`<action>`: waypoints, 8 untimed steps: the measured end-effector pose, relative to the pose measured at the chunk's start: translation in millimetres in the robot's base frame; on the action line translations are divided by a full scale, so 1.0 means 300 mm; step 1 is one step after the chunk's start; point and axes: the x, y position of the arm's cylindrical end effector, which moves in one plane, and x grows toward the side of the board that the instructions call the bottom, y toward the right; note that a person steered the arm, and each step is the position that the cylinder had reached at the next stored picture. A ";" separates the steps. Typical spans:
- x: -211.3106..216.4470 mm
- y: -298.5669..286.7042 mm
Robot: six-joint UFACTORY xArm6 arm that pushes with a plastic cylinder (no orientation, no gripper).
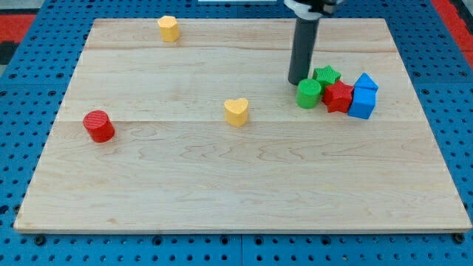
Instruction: Slide the yellow heart into the green circle
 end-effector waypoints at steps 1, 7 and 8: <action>0.136 -0.239; 0.316 -0.268; 0.344 -0.248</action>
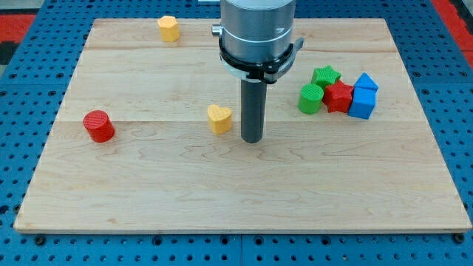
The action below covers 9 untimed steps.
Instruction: Slide the yellow heart into the green circle
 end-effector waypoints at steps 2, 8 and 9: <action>0.006 -0.198; -0.081 0.136; 0.134 -0.073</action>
